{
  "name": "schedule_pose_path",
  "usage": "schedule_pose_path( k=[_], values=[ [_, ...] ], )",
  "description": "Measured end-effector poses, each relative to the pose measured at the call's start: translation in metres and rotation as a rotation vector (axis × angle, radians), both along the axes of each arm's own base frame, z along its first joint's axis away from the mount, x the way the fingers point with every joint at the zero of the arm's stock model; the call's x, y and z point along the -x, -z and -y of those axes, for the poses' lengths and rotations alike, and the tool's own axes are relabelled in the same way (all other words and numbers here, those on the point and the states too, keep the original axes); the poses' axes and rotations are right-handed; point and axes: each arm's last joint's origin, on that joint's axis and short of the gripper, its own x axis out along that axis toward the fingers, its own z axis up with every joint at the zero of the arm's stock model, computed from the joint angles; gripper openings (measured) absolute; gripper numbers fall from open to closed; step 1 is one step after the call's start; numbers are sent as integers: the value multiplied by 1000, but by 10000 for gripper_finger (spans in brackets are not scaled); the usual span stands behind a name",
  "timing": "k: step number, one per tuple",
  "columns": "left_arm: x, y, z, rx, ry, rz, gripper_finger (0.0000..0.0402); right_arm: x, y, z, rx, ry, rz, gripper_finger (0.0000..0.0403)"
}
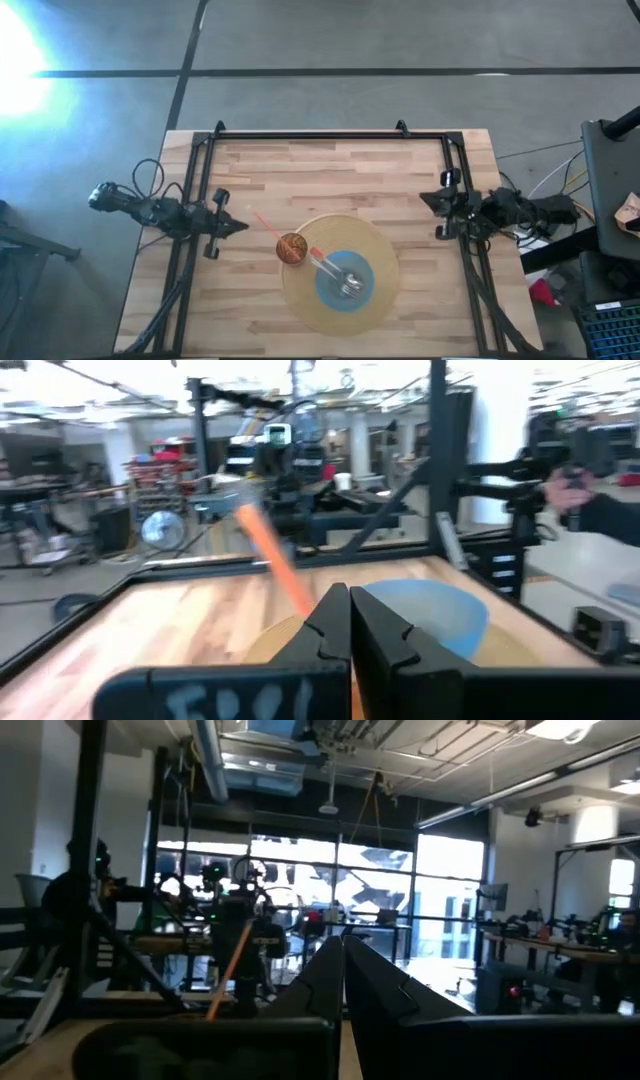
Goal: Pick & Place Utensil
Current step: Return to Home Position
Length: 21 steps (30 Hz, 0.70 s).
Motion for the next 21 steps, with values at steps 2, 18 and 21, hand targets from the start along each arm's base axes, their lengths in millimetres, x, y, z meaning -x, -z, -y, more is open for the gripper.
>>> schedule_pose_path(
  k=[2, 18, 21],
  values=[
    [-1, 1, -3, -1, -35, -8, 0, 0, -1, 4, 3, 19, 6, 8],
    [-4, 9, -10, 131, -8, -102, 0, -2, 23, 33, -199, -22, -245, 8],
    [-5, 9, -10, 127, -20, -107, 0, -3, 28, 33, -215, -60, -284, 8]
  ],
)
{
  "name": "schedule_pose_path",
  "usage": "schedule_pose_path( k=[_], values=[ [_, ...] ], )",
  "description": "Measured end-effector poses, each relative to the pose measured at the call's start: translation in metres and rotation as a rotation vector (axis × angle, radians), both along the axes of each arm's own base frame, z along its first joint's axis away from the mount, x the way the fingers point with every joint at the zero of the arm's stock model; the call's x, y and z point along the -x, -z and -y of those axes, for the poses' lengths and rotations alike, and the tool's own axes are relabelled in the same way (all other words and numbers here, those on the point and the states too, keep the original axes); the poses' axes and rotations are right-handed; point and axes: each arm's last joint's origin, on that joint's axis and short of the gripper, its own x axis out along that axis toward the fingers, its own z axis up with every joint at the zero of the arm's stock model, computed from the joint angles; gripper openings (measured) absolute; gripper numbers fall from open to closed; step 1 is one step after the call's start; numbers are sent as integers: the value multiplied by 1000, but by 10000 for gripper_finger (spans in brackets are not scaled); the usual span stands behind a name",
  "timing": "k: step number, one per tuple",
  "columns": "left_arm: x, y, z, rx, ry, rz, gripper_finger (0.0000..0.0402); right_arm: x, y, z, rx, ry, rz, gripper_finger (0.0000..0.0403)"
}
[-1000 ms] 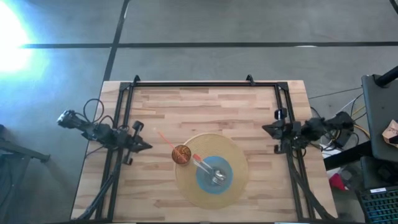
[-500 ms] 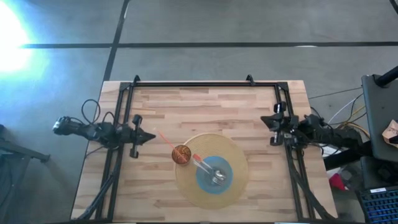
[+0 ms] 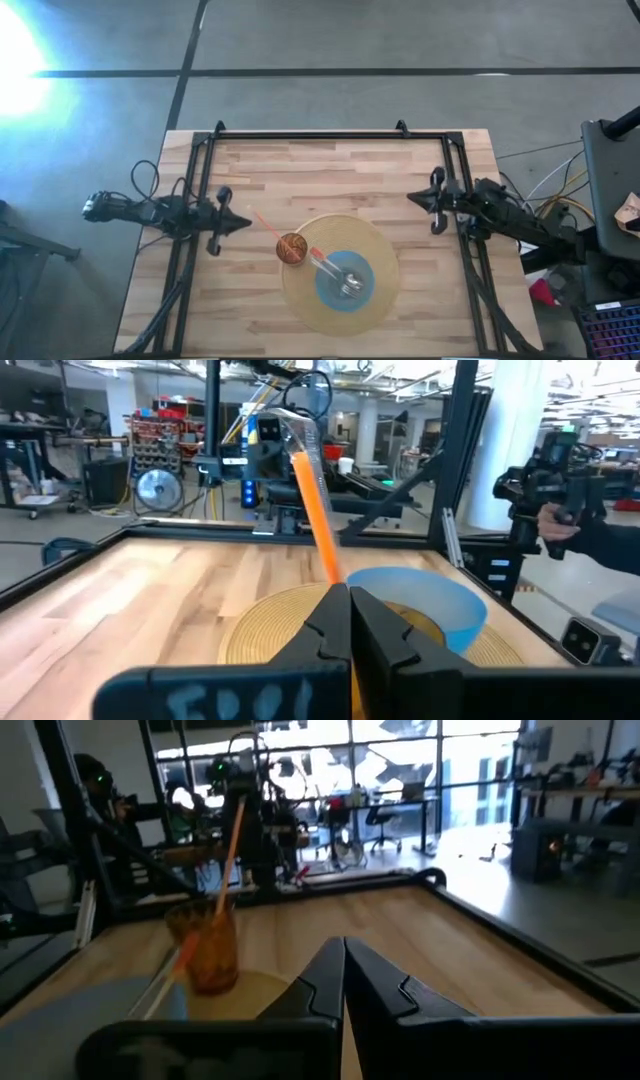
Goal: Pick & Place Utensil
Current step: Return to Home Position
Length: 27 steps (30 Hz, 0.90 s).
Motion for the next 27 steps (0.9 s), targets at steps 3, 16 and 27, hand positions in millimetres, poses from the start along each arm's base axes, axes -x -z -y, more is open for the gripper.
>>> schedule_pose_path(
  k=[3, 16, 27],
  values=[
    [0, 0, -1, -9, -18, -3, 0, 0, 5, 0, -17, -18, -44, 8],
    [-1, 0, -3, -58, -118, 1, 0, -6, 11, 1, -42, -34, -121, 8],
    [-1, -1, -3, -53, -122, 11, 0, -7, 11, 1, -11, -35, -128, 8]
  ],
)
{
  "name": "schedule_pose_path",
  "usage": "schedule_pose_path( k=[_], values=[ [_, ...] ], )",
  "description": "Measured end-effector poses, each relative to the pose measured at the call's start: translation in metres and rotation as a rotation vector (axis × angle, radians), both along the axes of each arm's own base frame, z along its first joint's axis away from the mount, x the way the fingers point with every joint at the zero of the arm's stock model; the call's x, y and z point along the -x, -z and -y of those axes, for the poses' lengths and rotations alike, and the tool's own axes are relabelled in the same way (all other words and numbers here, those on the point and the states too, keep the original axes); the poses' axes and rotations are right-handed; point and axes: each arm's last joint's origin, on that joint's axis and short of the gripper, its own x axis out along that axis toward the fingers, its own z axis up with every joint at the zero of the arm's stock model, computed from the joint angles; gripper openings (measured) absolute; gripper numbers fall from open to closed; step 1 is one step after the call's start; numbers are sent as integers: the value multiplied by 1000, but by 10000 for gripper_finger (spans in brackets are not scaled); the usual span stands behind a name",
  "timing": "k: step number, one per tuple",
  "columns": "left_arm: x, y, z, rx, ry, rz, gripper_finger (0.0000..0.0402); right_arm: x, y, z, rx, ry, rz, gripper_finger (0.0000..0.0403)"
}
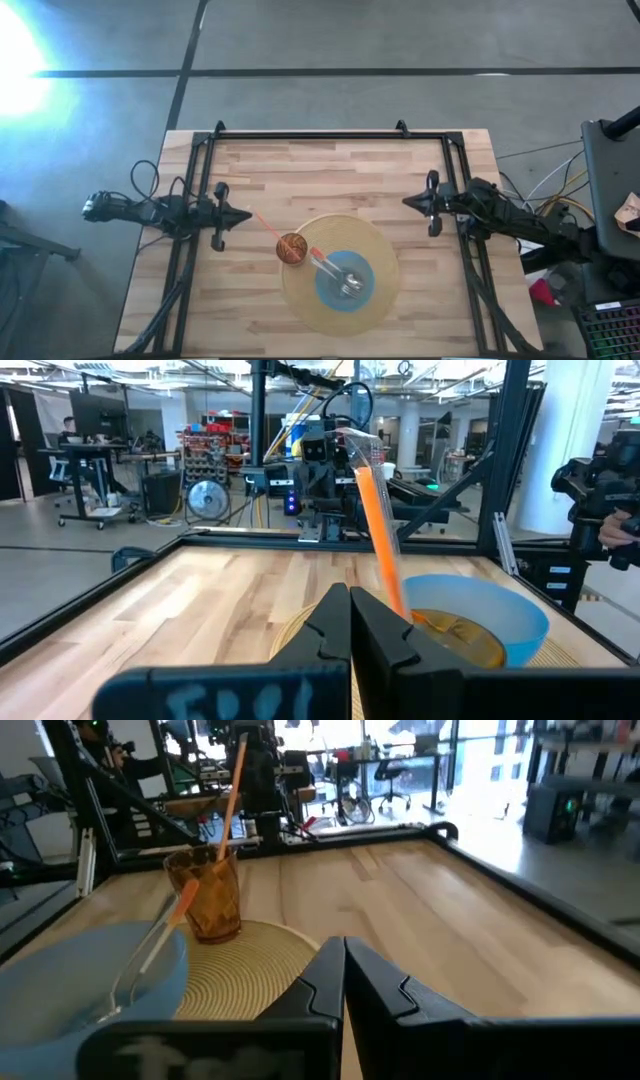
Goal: Pick & Place Utensil
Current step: Return to Home Position
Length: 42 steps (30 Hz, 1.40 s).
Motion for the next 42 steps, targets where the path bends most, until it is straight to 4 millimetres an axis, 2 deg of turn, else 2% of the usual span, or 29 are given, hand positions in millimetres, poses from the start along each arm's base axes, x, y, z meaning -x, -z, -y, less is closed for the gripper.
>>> schedule_pose_path(
  k=[8, 16, 26, 42],
  values=[
    [0, 0, 0, 1, 0, 1, 0, 0, -5, 0, 100, -4, 47, 8],
    [0, 0, 0, 1, 0, 2, 0, 2, -7, -1, 124, -4, 65, 9],
    [0, 0, 0, 2, 0, 4, 0, 2, -7, -1, 17, 1, 73, 9],
    [0, -1, 0, 2, 0, 5, 0, 2, -6, -1, 19, 1, 69, 8]
  ],
)
